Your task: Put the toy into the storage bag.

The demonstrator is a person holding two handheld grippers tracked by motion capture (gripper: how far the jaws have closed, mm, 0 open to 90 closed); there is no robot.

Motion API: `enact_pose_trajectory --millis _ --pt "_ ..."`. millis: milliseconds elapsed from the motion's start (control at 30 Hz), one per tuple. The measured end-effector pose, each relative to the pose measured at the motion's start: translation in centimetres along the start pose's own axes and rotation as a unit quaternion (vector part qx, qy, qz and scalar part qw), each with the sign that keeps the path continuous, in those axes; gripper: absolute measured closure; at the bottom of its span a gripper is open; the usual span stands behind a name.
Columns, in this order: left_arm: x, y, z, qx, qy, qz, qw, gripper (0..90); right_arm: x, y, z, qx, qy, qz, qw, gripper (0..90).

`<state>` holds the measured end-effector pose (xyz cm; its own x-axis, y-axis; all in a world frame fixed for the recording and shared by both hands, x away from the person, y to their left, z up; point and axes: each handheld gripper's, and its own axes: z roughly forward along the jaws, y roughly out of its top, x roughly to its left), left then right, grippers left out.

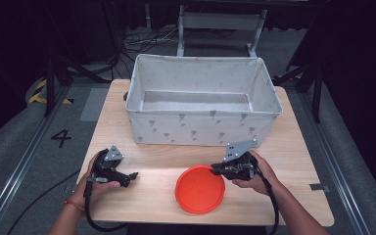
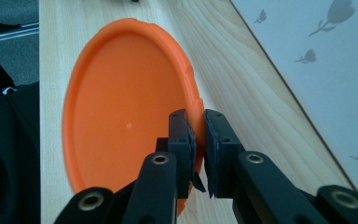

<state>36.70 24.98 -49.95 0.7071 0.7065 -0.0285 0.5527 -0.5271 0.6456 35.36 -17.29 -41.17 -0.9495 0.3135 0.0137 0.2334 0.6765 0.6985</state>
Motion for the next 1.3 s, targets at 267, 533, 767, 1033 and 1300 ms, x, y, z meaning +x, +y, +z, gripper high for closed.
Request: enact_pose_trajectory --millis 267,533,767,1033,1300 --pt "0.0 0.0 0.0 0.001 -0.001 -0.002 1.0000 0.6 0.1 0.4 -2.6 0.018 -0.030 -0.021 0.9992 82.2" --pt "0.0 -0.2 -0.2 0.000 0.007 -0.004 1.0000 0.5 -0.3 0.4 -5.8 0.033 -0.062 -0.027 0.9972 82.2" --pt "-0.1 -0.3 -0.2 0.000 0.007 -0.010 0.9999 0.5 -0.9 0.2 -9.0 0.042 -0.085 -0.033 0.9950 82.2" --pt "-0.1 -0.3 -0.2 0.000 0.007 -0.010 0.9999 0.5 -1.2 -0.1 -12.4 0.042 -0.111 -0.029 0.9925 82.3" --pt "-0.1 -0.3 -0.2 -0.002 0.013 -0.010 0.9999 0.5 -0.9 0.3 -14.9 0.038 -0.124 -0.038 0.9909 82.2"
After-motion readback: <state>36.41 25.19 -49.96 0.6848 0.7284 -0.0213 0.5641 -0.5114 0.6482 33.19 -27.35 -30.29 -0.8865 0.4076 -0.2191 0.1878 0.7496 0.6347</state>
